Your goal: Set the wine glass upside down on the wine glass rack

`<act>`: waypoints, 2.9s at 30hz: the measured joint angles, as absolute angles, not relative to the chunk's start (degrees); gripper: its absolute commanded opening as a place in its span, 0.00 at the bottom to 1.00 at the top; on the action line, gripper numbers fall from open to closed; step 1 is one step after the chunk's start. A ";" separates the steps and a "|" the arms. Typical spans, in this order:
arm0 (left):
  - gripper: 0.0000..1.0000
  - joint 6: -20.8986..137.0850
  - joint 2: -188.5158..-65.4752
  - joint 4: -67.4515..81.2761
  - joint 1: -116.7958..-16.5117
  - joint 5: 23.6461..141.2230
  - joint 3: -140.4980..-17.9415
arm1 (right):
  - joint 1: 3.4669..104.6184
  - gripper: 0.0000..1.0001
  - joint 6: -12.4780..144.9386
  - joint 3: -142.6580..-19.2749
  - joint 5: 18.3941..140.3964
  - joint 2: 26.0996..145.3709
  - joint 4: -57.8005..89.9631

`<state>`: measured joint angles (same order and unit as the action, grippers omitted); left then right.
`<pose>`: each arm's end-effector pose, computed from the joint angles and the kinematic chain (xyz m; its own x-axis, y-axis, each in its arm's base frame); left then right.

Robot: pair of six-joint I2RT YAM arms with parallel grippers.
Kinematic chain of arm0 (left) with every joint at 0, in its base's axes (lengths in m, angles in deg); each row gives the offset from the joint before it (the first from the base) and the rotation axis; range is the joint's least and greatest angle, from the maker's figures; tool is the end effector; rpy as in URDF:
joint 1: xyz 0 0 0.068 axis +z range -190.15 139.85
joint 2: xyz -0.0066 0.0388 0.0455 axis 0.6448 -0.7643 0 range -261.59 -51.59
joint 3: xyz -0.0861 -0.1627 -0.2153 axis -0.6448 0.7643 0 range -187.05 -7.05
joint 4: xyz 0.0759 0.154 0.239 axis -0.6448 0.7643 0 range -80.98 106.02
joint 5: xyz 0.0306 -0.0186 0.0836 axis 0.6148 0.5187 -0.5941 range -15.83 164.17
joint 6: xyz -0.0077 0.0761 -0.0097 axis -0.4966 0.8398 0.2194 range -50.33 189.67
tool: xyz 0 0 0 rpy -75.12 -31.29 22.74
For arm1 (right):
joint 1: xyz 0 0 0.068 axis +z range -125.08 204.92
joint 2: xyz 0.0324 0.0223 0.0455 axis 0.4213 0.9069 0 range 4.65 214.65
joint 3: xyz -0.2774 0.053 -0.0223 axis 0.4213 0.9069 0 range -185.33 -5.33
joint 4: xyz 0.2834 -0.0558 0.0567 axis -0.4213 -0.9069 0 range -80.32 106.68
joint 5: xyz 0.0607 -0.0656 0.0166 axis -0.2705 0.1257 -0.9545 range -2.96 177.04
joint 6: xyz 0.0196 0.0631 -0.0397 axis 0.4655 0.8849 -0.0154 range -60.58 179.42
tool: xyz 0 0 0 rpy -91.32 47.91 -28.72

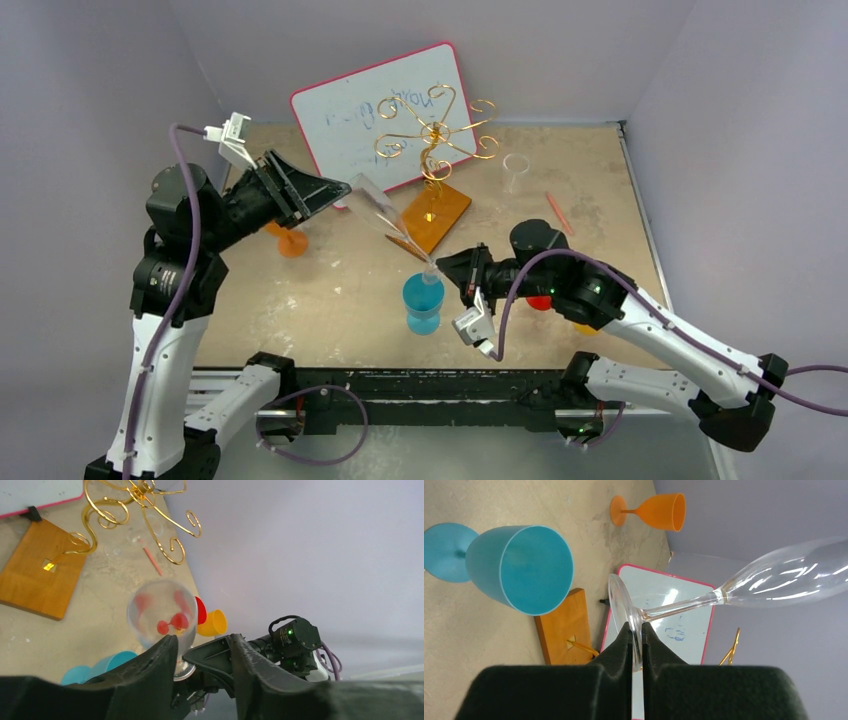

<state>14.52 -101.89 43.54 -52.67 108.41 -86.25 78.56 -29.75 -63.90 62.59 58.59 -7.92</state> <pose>0.1756 -0.0769 0.5001 -0.6503 -0.5506 -0.5233 0.3361 0.4092 -0.8483 0.1311 0.2238 0.3724 0.9607 -0.2304 -0.1550 -0.2165 -0.2717 -0.9377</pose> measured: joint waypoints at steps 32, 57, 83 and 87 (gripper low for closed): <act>0.97 28.00 -100.39 61.90 -52.71 76.46 -92.08 | 78.24 0.00 7.91 -77.82 76.27 62.78 13.61; 1.00 30.39 -95.71 47.47 -52.73 87.39 -66.51 | 51.61 0.00 56.56 -109.69 83.27 87.31 7.97; 1.00 35.46 -91.77 34.60 -52.71 94.38 -50.82 | 38.24 0.00 97.81 -109.97 72.05 99.15 15.38; 1.00 35.46 -91.86 34.23 -52.71 94.31 -50.82 | 38.24 0.00 100.19 -107.94 71.83 99.15 16.93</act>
<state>35.46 -91.86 34.23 -52.71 94.31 -50.82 38.24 100.19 -107.94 71.83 99.15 16.93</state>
